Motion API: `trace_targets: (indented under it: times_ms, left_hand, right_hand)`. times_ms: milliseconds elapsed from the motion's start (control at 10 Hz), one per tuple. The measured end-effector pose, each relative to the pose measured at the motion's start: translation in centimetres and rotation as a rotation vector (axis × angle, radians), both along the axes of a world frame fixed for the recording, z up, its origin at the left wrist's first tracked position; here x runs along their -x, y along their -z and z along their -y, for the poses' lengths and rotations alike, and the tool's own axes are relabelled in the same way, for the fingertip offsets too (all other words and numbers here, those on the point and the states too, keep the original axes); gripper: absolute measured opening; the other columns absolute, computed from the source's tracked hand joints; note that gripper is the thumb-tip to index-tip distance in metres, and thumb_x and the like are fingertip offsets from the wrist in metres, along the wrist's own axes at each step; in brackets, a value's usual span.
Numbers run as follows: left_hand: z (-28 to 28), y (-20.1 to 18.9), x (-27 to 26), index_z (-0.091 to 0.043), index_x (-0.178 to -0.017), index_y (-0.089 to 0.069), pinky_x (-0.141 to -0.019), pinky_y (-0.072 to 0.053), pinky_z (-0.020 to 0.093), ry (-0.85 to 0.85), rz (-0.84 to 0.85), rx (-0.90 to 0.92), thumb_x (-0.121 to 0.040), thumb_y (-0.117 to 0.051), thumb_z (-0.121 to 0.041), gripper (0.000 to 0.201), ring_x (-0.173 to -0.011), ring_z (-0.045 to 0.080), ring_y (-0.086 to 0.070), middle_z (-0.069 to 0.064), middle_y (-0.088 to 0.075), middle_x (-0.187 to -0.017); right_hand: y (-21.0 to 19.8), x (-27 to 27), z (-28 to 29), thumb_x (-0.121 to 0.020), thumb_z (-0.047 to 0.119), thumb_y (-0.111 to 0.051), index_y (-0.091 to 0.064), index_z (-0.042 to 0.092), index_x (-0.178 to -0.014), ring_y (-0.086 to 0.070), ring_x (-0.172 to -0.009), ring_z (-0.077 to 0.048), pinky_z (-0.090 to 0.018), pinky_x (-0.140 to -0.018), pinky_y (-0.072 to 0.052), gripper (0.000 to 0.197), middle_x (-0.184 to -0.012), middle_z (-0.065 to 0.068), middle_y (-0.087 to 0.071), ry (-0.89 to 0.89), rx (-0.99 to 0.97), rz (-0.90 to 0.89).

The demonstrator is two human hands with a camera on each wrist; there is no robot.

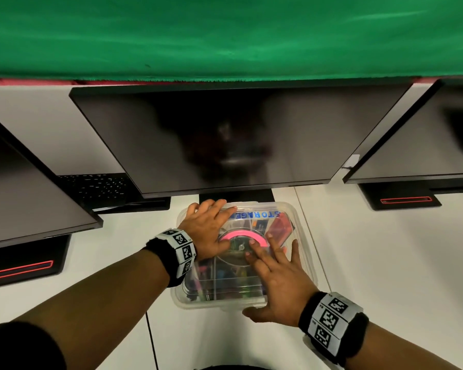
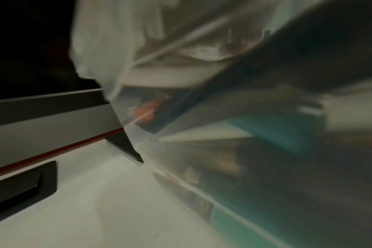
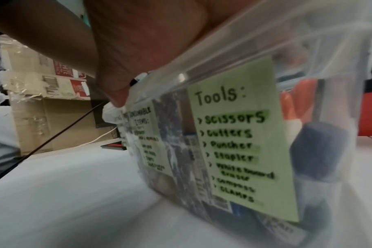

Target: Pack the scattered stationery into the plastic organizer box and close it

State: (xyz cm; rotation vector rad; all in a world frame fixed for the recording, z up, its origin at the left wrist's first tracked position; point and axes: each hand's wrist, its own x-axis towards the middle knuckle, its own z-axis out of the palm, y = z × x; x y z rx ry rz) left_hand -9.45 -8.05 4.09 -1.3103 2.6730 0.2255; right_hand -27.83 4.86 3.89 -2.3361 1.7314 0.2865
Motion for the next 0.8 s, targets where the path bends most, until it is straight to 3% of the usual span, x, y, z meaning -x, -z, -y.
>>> trace_targets:
  times_ms: [100,300,400,600,700,800]
  left_hand:
    - [0.3,0.4,0.3,-0.030,-0.146,-0.015,-0.112,-0.021,0.046,-0.002,-0.015,0.023,-0.071,-0.035,-0.065,0.085,-0.135,0.024,-0.027,0.000,-0.025,-0.151]
    - [1.1,0.6,0.5,-0.029,-0.147,-0.013,-0.107,-0.026,0.041,0.015,-0.052,0.034,-0.059,-0.026,-0.067,0.096,-0.125,0.023,-0.036,0.001,-0.036,-0.139]
    - [1.1,0.9,0.4,-0.030,-0.148,-0.008,-0.110,-0.024,0.043,0.043,-0.042,0.035,-0.062,-0.024,-0.068,0.095,-0.129,0.026,-0.034,0.005,-0.034,-0.143]
    - [0.4,0.5,-0.5,-0.033,-0.148,0.007,-0.118,-0.006,0.049,0.018,0.004,-0.040,-0.076,-0.028,-0.065,0.086,-0.146,0.024,-0.011,0.004,-0.009,-0.159]
    - [-0.5,0.2,-2.2,-0.033,-0.149,-0.004,-0.118,-0.003,0.047,-0.067,-0.044,-0.068,-0.074,-0.014,-0.069,0.083,-0.147,0.022,-0.007,-0.001,-0.008,-0.160]
    - [-2.8,0.3,-5.8,-0.034,-0.145,-0.025,-0.118,-0.013,0.045,-0.224,-0.167,-0.092,-0.072,-0.008,-0.071,0.084,-0.145,0.022,-0.017,-0.002,-0.023,-0.156]
  right_hand:
    - [0.3,-0.4,-0.2,-0.049,0.085,-0.042,-0.043,0.019,-0.129,-0.050,-0.126,-0.038,-0.063,-0.093,-0.032,0.104,-0.135,-0.004,-0.057,0.006,0.034,-0.002]
    - [1.1,-0.3,-0.2,-0.053,0.082,-0.039,-0.040,0.016,-0.130,-0.049,-0.126,-0.041,-0.071,-0.090,-0.033,0.101,-0.136,-0.007,-0.056,0.001,0.040,-0.022]
    - [1.2,-0.5,-0.2,-0.054,0.082,-0.038,-0.039,0.016,-0.130,-0.050,-0.125,-0.040,-0.069,-0.092,-0.030,0.101,-0.135,-0.006,-0.057,-0.021,0.065,-0.030]
    - [0.1,-0.3,0.1,-0.052,0.086,-0.040,-0.041,0.023,-0.131,-0.049,-0.128,-0.035,-0.061,-0.096,-0.027,0.101,-0.137,-0.001,-0.055,-0.010,-0.020,-0.041]
    - [-0.6,0.5,0.3,-0.059,0.083,-0.044,-0.031,0.033,-0.137,-0.017,-0.144,-0.023,-0.055,-0.111,-0.001,0.094,-0.153,0.009,-0.029,-0.037,-0.013,0.149]
    - [-0.7,2.0,-0.9,-0.070,0.066,-0.053,-0.050,0.031,-0.128,-0.021,-0.138,-0.004,-0.037,-0.119,-0.018,0.067,-0.143,0.016,-0.041,0.090,0.080,0.379]
